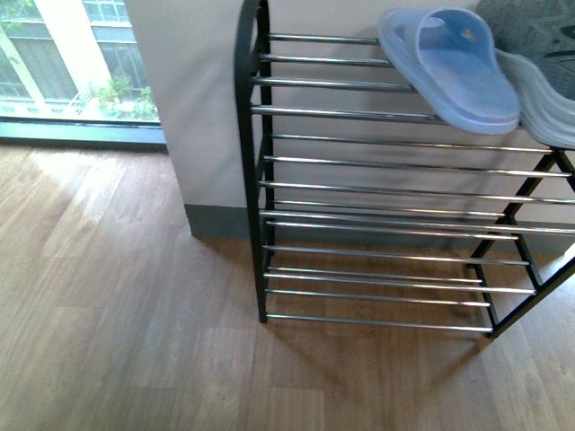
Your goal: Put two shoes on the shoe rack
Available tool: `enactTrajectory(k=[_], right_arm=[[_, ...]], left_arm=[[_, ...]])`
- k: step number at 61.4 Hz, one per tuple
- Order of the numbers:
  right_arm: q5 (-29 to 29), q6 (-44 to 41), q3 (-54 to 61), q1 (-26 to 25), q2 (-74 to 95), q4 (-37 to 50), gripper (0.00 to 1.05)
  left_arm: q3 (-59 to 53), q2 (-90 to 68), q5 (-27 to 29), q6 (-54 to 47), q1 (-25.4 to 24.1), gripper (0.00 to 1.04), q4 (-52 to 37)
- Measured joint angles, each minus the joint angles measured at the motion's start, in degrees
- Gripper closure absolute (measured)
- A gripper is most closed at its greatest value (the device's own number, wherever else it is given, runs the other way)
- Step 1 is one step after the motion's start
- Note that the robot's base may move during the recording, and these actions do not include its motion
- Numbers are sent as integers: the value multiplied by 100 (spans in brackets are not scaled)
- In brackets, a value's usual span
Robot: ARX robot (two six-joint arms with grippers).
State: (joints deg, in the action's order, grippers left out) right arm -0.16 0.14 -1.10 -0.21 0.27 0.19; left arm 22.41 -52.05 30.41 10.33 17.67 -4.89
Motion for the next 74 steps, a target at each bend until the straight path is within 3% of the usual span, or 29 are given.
enactTrajectory(k=[39, 46, 58, 74], right_arm=[[33, 0, 0, 11, 0, -20, 9], [35, 0, 0, 11, -2, -20, 9], [31, 0, 0, 11, 0, -20, 9], [31, 2, 0, 11, 0, -20, 9]], left_arm=[[-7, -7, 4, -2, 9, 103, 0], [4, -216, -533, 409, 9, 103, -599], [1213, -1596, -1290, 933, 162, 103, -450], [3331, -3528, -1829, 1126, 199, 103, 79]])
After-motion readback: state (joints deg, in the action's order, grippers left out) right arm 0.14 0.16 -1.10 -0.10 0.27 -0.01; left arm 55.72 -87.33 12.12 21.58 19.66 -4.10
